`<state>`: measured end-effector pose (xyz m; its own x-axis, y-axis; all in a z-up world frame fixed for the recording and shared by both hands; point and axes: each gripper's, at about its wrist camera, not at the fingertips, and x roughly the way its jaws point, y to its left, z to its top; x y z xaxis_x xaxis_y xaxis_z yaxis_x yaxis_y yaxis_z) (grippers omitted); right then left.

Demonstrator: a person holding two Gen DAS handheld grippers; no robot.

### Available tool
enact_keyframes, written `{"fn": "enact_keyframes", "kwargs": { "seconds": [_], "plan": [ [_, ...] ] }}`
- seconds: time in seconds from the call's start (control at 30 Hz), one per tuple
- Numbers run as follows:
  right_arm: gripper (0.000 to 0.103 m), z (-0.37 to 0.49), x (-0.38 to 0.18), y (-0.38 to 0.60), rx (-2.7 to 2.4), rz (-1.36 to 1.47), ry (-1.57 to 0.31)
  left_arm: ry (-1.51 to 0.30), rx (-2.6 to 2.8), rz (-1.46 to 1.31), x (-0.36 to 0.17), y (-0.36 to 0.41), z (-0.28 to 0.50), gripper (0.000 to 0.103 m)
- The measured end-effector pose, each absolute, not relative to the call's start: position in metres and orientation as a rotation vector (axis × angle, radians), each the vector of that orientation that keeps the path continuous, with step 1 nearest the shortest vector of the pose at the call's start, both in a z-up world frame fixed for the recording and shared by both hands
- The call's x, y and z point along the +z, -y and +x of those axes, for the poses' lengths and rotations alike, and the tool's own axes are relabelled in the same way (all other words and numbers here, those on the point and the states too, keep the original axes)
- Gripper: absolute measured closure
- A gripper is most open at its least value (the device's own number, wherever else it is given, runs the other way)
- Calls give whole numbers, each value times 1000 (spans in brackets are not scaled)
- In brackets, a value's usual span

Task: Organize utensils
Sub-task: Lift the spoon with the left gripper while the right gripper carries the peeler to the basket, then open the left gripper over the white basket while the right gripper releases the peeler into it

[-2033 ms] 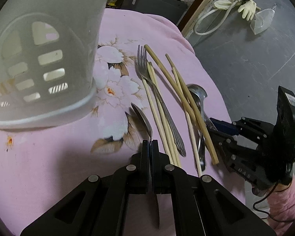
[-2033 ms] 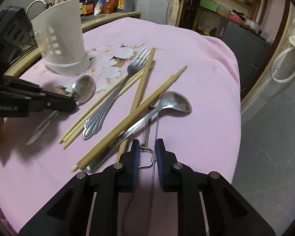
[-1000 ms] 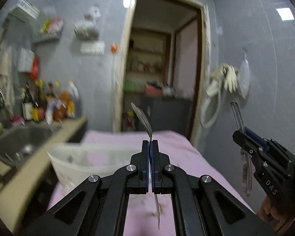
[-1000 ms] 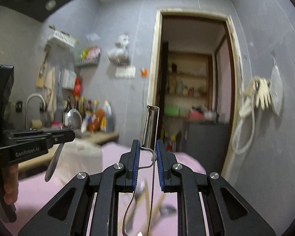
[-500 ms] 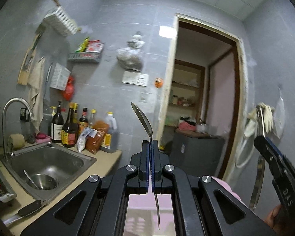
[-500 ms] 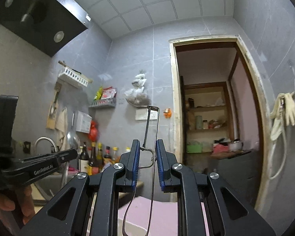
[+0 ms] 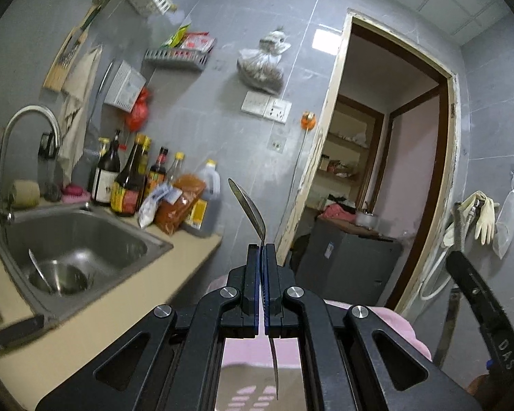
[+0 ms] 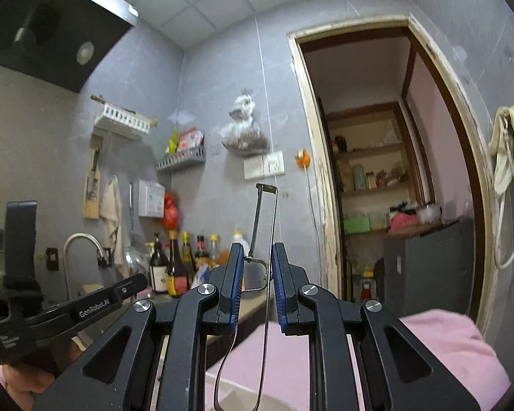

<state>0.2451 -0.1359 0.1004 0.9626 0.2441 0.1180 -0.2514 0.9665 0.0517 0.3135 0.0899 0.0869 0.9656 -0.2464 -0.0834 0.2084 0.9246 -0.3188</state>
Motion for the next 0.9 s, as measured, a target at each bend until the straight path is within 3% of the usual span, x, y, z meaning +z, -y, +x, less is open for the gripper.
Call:
{"fn": "enact_keyframes", "kwargs": {
  "seconds": [0.6,0.7,0.8,0.9],
  "plan": [
    [89,248,63,122,279,-35,-115,-253,-283,-205,55,-68,297,102],
    [88,246,62,124,290,-30,-144,-280,-309,-214,56,-70,293,94],
    [85,245,62,128,292,-8,-152,-286,-323,-229,57,-74,289,70],
    [76,244,66,131,296,6,-149,-286,-324,-245,60,-76,284,66]
  ]
}}
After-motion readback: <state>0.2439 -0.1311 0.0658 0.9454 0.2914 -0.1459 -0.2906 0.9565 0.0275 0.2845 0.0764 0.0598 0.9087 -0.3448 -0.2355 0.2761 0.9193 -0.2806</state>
